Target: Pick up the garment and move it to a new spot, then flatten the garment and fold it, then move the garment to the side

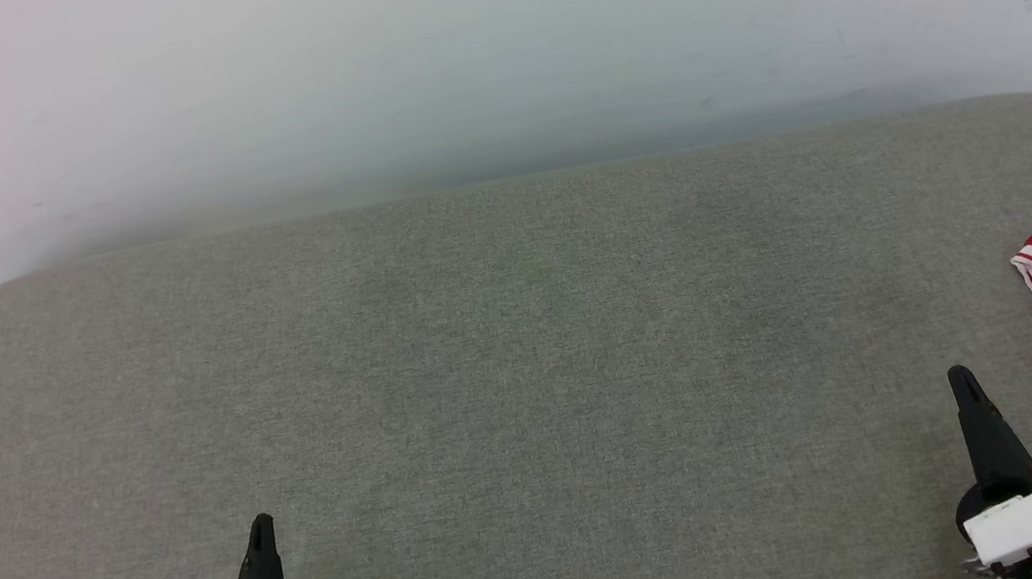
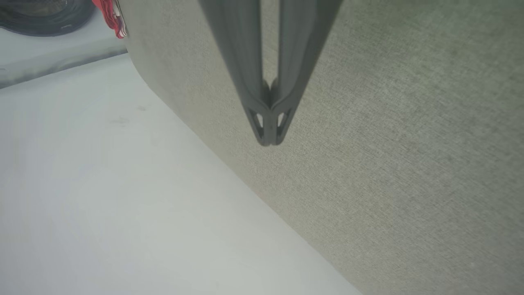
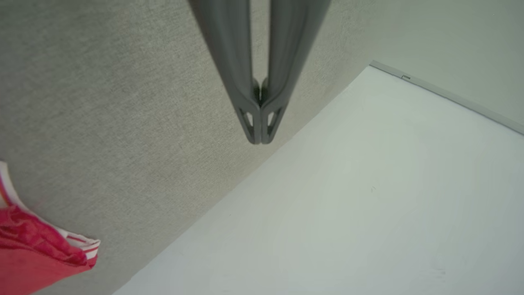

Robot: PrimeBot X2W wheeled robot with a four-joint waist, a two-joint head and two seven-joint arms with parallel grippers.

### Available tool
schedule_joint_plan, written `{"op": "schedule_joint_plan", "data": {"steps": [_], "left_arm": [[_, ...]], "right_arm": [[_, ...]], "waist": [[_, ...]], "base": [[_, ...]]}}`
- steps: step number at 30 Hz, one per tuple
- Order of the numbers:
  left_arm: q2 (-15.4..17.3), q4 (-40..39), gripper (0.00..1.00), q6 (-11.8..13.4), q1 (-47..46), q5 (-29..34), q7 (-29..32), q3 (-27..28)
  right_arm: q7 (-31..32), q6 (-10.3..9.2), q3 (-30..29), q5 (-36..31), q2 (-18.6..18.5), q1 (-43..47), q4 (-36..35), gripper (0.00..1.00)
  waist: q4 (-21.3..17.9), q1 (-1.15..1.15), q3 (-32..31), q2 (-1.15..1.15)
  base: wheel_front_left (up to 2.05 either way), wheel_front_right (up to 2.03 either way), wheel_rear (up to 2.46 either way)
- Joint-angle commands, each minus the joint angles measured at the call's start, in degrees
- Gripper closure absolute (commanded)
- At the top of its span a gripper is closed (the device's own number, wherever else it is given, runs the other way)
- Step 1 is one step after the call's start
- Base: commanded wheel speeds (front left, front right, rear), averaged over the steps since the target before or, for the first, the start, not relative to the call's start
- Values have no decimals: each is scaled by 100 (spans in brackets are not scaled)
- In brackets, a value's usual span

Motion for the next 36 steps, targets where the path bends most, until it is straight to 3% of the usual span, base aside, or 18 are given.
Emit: {"op": "schedule_joint_plan", "data": {"steps": [1,36], "left_arm": [[7,-35,100,-36,-178,-202,56,44],[8,186,100,-228,-516,-2393,602,221]], "right_arm": [[41,-1,-22,222,3,-201,-37,100],[594,-2,-156,2370,39,-424,170,100]], "waist": [[0,0,0,0],[2,0,8,0]], "base": [[0,0,0],[0,0,0]]}}
